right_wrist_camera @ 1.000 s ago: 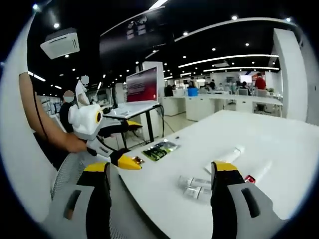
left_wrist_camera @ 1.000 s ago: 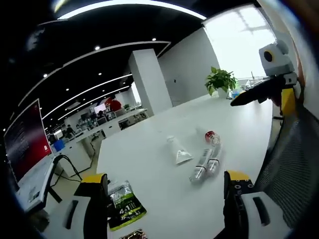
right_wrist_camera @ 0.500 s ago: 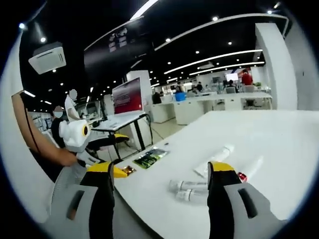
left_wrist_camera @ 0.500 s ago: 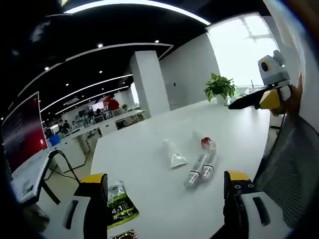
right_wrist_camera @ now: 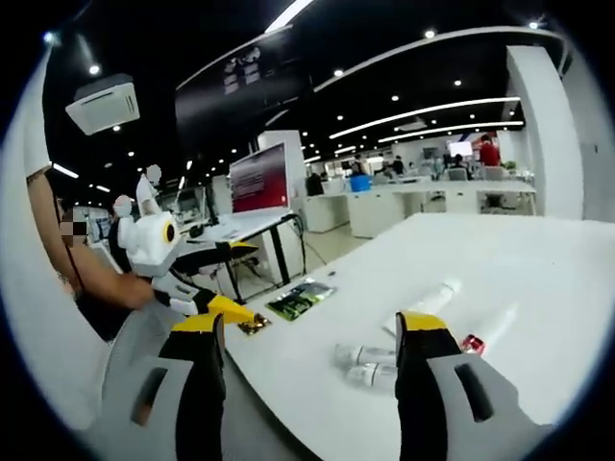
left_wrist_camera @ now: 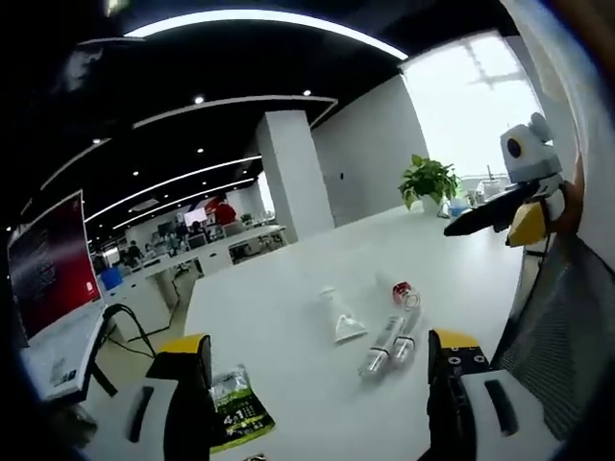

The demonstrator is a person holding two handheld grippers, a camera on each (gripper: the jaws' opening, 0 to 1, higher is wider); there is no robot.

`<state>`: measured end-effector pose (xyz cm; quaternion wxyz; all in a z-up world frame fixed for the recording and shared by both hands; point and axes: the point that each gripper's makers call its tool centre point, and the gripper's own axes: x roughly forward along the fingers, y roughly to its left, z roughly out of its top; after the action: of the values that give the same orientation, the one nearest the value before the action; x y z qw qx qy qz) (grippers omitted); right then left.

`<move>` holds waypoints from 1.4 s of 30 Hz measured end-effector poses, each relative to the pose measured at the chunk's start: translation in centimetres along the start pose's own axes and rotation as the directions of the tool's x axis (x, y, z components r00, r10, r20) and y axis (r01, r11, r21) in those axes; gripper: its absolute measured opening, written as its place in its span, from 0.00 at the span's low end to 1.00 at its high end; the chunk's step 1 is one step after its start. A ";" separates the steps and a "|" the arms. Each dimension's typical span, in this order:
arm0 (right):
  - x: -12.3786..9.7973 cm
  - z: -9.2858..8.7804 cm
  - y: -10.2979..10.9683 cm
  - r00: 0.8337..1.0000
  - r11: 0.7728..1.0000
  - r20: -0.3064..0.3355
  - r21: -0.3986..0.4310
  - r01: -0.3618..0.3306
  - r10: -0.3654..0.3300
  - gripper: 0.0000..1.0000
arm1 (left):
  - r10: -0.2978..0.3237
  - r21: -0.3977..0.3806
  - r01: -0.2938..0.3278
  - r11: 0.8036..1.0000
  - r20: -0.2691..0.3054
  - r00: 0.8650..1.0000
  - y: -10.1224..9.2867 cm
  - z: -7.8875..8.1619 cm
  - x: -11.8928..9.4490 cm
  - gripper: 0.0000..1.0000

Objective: Arrange the skincare products in the storage area until every visible bottle or jar stands upright without overlapping.

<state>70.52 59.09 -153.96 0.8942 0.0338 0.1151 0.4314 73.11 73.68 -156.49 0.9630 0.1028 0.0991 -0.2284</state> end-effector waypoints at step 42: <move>1.4 0.8 -3.1 0.999 1.000 -0.046 0.002 0.004 -0.004 0.64 | 0.123 -0.055 -0.128 0.990 -0.095 0.988 0.8 -2.6 0.5 0.96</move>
<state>73.98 58.28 -153.93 0.8921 0.0245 0.1362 0.4301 73.59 74.80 -158.96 0.9726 0.0895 0.1435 -0.1592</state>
